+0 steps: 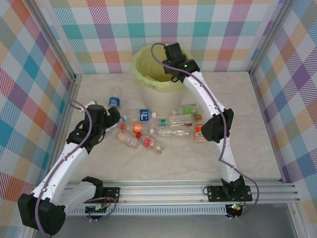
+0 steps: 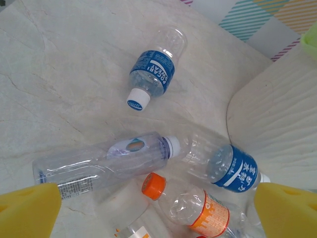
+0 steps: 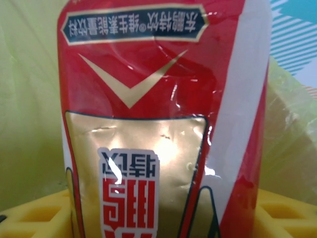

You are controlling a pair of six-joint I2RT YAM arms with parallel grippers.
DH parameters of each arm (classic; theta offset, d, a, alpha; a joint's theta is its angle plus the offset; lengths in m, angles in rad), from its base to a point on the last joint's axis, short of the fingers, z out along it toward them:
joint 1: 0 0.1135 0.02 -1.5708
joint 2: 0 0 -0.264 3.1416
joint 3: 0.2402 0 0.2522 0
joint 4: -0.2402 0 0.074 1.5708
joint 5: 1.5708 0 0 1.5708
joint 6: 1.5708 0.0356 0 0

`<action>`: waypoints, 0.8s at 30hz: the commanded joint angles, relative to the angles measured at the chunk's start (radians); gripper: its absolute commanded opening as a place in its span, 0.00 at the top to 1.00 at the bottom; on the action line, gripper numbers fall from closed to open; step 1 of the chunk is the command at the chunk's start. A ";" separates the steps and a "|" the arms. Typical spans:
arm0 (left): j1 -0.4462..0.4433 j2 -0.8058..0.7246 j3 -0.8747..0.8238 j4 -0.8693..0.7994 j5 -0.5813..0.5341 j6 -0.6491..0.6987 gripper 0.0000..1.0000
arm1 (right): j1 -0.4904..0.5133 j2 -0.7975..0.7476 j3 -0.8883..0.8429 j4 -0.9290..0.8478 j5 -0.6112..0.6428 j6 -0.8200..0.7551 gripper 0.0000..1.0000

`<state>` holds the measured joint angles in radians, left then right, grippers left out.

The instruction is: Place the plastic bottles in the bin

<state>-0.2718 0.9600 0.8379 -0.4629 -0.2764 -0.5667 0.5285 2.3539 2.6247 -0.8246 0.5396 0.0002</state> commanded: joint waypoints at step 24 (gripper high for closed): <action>0.140 0.083 -0.046 0.035 0.122 -0.056 0.00 | 0.013 -0.319 -0.267 0.106 -0.343 0.052 0.03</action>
<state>-0.1684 1.0351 0.8009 -0.4351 -0.1940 -0.6144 0.5320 2.1212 2.4256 -0.8001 0.3161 0.0227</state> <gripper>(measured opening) 0.997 0.969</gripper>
